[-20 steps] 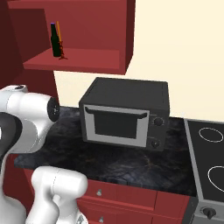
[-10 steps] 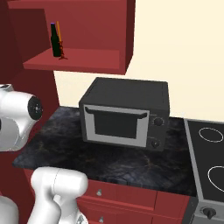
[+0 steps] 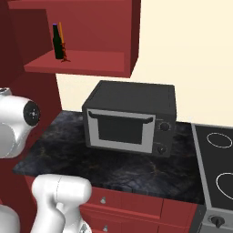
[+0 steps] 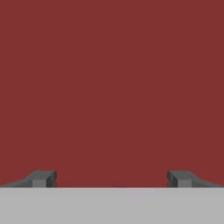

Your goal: Get the candle and the beer from the cabinet and move them to the dining counter.

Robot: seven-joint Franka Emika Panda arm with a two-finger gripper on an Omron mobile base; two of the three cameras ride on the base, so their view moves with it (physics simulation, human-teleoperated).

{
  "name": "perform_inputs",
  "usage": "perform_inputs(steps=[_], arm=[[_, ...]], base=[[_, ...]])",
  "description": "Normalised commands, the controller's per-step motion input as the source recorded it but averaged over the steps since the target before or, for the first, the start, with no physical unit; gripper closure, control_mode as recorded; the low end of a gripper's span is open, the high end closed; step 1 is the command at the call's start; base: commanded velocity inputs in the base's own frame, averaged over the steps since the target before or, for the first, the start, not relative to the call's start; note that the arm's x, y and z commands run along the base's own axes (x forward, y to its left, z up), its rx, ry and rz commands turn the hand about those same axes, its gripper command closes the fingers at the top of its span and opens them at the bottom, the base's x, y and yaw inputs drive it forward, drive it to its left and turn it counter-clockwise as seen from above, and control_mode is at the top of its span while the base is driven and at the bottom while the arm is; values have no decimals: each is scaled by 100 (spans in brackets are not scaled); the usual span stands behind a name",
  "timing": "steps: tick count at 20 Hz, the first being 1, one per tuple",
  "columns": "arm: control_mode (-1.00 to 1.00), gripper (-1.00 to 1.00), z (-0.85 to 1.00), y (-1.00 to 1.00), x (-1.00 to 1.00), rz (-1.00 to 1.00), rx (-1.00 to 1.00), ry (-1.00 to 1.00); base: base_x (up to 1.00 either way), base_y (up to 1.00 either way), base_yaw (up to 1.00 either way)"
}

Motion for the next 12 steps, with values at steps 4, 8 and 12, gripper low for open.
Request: perform_inputs(steps=[4, 8, 12], arm=[[-100, -100, 0, 42, 0, -6, -4, 0], [-100, -100, 0, 10, 0, -5, 0, 0], [-100, -100, 0, -17, 0, -2, 0, 0]], base=[[0, 0, 0], [0, 0, 0], [0, 0, 0]])
